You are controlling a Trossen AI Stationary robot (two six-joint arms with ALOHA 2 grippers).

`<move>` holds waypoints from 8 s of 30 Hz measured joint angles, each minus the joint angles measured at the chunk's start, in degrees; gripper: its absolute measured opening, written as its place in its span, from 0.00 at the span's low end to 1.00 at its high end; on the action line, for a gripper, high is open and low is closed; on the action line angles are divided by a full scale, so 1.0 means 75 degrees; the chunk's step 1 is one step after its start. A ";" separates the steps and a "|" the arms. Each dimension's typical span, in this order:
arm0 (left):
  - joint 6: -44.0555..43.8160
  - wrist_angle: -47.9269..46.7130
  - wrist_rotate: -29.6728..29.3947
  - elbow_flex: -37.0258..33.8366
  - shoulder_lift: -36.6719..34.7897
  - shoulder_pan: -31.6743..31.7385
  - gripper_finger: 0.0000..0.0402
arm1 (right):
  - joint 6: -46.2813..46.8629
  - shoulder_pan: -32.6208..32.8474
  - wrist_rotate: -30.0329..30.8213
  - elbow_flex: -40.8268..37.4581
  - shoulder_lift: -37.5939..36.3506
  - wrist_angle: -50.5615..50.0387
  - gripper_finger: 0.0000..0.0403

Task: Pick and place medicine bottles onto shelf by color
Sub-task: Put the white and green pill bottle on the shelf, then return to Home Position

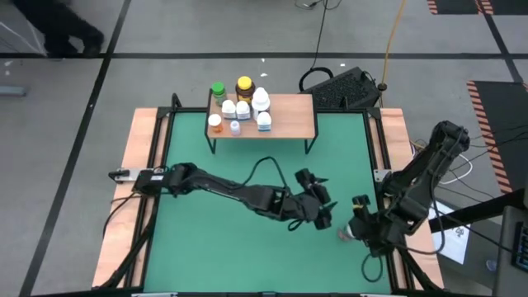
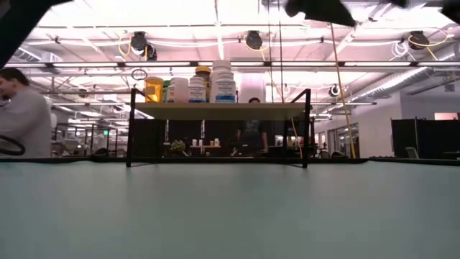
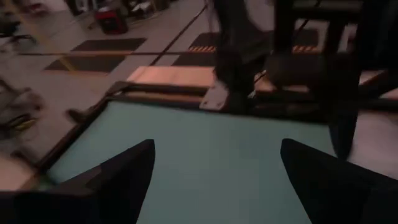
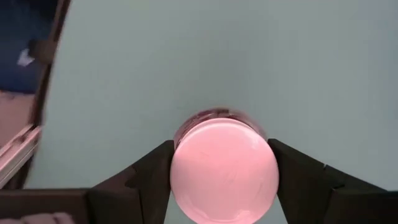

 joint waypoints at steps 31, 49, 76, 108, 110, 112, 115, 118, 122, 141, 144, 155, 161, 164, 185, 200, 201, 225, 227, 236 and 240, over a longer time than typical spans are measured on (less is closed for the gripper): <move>-0.1141 0.5703 -0.1113 -1.0638 -0.6259 -0.0217 0.48 | -0.6621 -1.0181 -0.1869 0.7651 0.3938 -0.1948 0.57; -0.1756 0.6084 -0.1044 -1.1569 -0.6253 0.0151 0.48 | -0.7940 -1.1656 -0.3613 0.9197 0.5724 -0.2037 0.57; -0.1715 0.4866 -0.2056 -1.1567 -0.7119 -0.0128 0.48 | -0.7089 -1.1322 -0.3230 0.8318 0.3735 -0.1937 0.78; -0.1567 0.7427 -0.0475 -1.3752 -0.6868 0.0428 0.04 | -0.5163 -0.8349 -0.2723 -0.4853 -0.0827 1.2080 0.31; -0.1380 0.7382 -0.0390 -1.3752 -0.6901 0.0415 0.04 | -0.5239 -0.8351 -0.3060 -0.4853 -0.0829 1.2091 0.19; -0.1219 0.7231 -0.0374 -1.3755 -0.7090 0.0352 0.02 | -0.5336 -0.8352 -0.3402 -0.4850 -0.0896 1.2063 0.09; -0.1037 0.7213 -0.0368 -1.3893 -0.7572 0.0213 0.01 | -0.5480 -0.8349 -0.3669 -0.4850 -0.1121 1.2023 0.02; -0.0894 0.7229 -0.0368 -1.4292 -0.8273 0.0006 0.02 | -0.5503 -0.8349 -0.3666 -0.4850 -0.1504 1.1740 0.04; -0.0874 0.7376 -0.0385 -1.5147 -0.9489 -0.0262 0.01 | -0.5635 -0.8349 -0.3666 -0.5042 -0.2123 1.1637 0.02; 0.0194 0.6433 -0.0351 -1.6590 -1.4062 -0.1020 0.01 | -0.4837 -0.9526 -0.5775 -0.6593 -0.4428 1.2997 0.00; 0.0213 0.6080 -0.0389 -1.6590 -1.4426 -0.1064 0.02 | -0.4832 -0.9635 -0.6108 -0.6602 -0.4718 1.2821 0.00; -0.0134 0.4606 -0.0972 -1.6590 -1.5209 -0.1151 0.03 | -0.4636 -1.0089 -0.5732 -0.6876 -0.5302 1.2811 0.00; 0.0105 0.4454 -0.1008 -1.6588 -1.5521 -0.1397 0.03 | -0.4084 -1.0428 -0.6091 -0.6876 -0.5651 1.2816 0.00; 0.0251 0.4369 -0.1012 -1.6590 -1.5844 -0.1629 0.01 | -0.3940 -1.0685 -0.6673 -0.6876 -0.5902 1.2733 0.00; 0.0382 0.3368 -0.1217 -1.6902 -1.7079 -0.1482 0.03 | -0.3872 -1.1455 -0.7026 -0.6885 -0.6560 1.1726 0.00; -0.0910 0.0421 -0.0695 -1.5788 -1.7407 -0.0453 0.02 | -0.3982 -1.2204 -0.8219 -0.7045 -0.7498 1.0566 0.00; -0.0765 0.0756 -0.0686 -1.5893 -1.7470 -0.0502 0.01 | -0.4027 -1.2254 -0.8216 -0.7191 -0.7540 1.0703 0.00; 0.1196 0.3827 0.3087 -1.6902 -1.7528 0.2038 0.01 | -0.3975 -1.2397 -0.8565 -0.7522 -0.7125 1.1571 0.00; 0.0873 0.3734 0.3561 -1.6902 -1.7528 0.2369 0.01 | -0.3892 -1.2397 -0.8452 -0.7523 -0.7095 1.1454 0.00; -0.0123 0.2689 0.3660 -1.6896 -1.7528 0.2613 0.04 | -0.2015 -1.2359 -0.8241 -0.7324 -0.7548 1.1983 0.00; -0.0341 0.2669 0.3717 -1.6894 -1.7526 0.2599 0.01 | -0.2478 -1.2292 -0.8743 -0.7327 -0.8511 1.1326 0.00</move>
